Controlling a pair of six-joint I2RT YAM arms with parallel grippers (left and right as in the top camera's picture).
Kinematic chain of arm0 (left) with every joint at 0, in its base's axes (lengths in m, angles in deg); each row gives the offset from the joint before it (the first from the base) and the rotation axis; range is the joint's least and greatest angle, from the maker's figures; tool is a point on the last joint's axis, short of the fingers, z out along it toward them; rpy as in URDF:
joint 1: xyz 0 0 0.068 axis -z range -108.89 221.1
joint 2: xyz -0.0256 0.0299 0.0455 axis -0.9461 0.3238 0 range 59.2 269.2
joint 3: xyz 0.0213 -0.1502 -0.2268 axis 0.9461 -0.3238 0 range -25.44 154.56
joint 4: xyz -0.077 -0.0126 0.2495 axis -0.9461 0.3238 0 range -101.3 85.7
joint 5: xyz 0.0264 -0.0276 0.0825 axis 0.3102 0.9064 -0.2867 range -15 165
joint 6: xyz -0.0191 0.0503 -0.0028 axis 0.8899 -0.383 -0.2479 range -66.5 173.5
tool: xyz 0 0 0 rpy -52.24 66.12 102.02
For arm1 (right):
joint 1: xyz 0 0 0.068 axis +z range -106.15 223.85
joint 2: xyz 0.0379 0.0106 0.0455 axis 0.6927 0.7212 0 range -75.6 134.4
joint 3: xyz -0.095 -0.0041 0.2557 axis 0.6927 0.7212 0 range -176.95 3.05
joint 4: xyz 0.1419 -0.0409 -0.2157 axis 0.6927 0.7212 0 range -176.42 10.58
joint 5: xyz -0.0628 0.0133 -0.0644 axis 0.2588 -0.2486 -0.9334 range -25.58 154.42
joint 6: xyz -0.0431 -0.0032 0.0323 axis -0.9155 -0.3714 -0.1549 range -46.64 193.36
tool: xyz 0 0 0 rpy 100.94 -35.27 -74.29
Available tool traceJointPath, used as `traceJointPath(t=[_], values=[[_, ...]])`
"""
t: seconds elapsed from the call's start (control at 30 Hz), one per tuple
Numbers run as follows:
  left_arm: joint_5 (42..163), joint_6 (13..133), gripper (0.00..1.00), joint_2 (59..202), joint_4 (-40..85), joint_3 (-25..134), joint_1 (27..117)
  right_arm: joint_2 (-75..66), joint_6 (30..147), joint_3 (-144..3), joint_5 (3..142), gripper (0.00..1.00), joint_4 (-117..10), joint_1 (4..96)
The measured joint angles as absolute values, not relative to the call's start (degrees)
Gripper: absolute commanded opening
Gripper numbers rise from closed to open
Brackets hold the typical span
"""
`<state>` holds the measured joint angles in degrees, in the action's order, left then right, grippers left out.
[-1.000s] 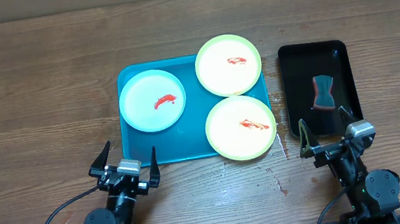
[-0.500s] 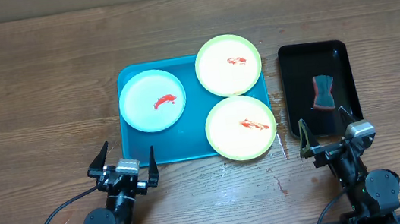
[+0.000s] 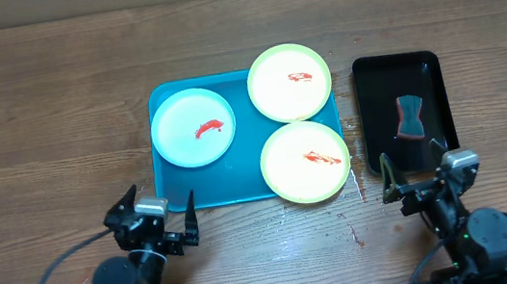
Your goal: Clean dirty plates on tray and stack at the side
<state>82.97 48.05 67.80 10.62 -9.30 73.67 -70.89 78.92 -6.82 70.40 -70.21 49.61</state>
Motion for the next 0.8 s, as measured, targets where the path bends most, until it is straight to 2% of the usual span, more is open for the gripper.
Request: traceJointPath(t=[0.2, 0.57, 0.67, 0.8], values=[[83.19, 48.90, 1.00, 86.27, 23.80, 10.94, 73.67, -57.75, 79.19, -26.54, 70.47, 1.00, -58.83, 49.63], [85.46, 49.38, 1.00, 129.96, 57.39, 56.80, 73.67, -18.37, 79.14, -60.07, 71.82, 1.00, -33.93, 49.58], [88.04, 49.55, 1.00, 139.88, 61.17, 65.06, 73.67, -9.82, 79.29, -66.80, 72.61, 1.00, -30.04, 49.58], [92.30, 49.60, 1.00, 148.71, 60.95, 68.27, 73.67, -3.37, 79.34, -69.81, 75.25, 1.00, -29.45, 49.56]])
